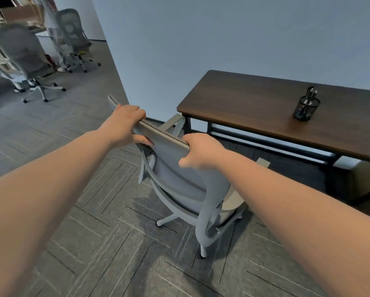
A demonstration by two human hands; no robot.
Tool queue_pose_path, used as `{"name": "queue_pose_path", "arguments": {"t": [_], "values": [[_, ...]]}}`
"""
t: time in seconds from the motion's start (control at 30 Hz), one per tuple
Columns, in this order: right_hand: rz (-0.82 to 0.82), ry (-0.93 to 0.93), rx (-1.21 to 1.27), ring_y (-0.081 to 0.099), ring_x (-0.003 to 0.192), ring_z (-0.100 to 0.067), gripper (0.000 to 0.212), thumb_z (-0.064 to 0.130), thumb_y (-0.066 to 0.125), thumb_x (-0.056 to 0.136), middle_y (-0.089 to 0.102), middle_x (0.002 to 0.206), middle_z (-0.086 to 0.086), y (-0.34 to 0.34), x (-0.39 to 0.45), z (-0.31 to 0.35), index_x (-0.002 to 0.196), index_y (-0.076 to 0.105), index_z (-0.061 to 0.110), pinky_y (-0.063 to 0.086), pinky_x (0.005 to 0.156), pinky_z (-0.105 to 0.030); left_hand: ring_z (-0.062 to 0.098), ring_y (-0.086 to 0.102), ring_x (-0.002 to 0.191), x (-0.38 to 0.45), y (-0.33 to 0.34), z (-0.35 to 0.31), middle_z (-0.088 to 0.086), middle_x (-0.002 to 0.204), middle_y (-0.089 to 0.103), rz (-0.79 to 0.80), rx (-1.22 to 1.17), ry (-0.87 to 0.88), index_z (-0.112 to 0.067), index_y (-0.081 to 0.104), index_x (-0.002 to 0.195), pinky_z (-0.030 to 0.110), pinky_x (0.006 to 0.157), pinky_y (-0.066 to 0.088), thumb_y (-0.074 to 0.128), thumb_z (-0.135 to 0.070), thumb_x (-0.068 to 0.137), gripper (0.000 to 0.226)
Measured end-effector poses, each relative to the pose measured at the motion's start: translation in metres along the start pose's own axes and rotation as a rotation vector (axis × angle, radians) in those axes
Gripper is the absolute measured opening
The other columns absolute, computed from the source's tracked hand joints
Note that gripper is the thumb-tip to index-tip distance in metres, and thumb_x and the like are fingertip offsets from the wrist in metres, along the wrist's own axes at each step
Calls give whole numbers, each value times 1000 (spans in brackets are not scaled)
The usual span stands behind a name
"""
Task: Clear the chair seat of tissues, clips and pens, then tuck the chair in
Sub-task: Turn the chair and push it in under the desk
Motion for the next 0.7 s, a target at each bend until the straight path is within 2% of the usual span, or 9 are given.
{"name": "queue_pose_path", "arguments": {"t": [0.07,0.2,0.27,0.37,0.5,0.57,0.7], "values": [[-25,36,-3,45,65,-18,20,25,64,74,47,72,2,-6,-9,-13,79,49,12,33,53,-28,28,50,76,4,1,-11,11,78,54,-7,-9,33,-5,53,82,43,83,38,46,-89,46,92],[-56,109,-52,37,60,-17,33,27,66,73,38,66,2,-21,-41,-49,66,36,16,27,52,-28,22,39,58,11,4,-50,0,63,40,-67,52,154,-15,37,71,30,63,28,19,-96,54,85],[-67,161,-100,40,60,-17,34,29,67,73,39,65,3,-30,-61,-70,64,36,18,28,52,-28,21,37,58,12,5,-76,-6,60,32,-100,62,205,-17,33,70,29,60,25,28,-90,62,74],[-70,210,-156,48,71,-22,28,31,67,74,43,66,3,-44,-92,-100,66,43,18,34,57,-31,21,36,70,12,5,-118,-11,62,29,-61,64,209,-17,35,74,30,66,24,55,-70,72,57],[-96,260,-177,49,72,-22,27,32,68,76,45,68,2,-56,-128,-127,84,57,8,37,60,-32,20,41,78,18,3,-163,-4,79,47,-66,89,230,-14,44,81,30,69,27,52,-70,75,57],[-106,290,-169,49,71,-21,26,33,68,77,47,69,1,-59,-146,-138,80,54,10,36,59,-32,22,48,83,21,1,-183,-2,84,53,-83,110,283,-15,48,86,31,69,30,50,-72,75,58],[-163,352,-150,58,82,-24,30,34,70,73,62,89,-5,-67,-179,-162,88,59,10,47,66,-35,24,57,86,29,-5,-223,-3,88,60,-110,151,373,-18,46,85,32,68,31,45,-75,75,58]]}}
Point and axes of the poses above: each hand's wrist, its own x-axis towards the middle knuckle, its own y-axis out of the palm, z = x × y, the point moved 1 cm from there along x, towards the middle knuckle
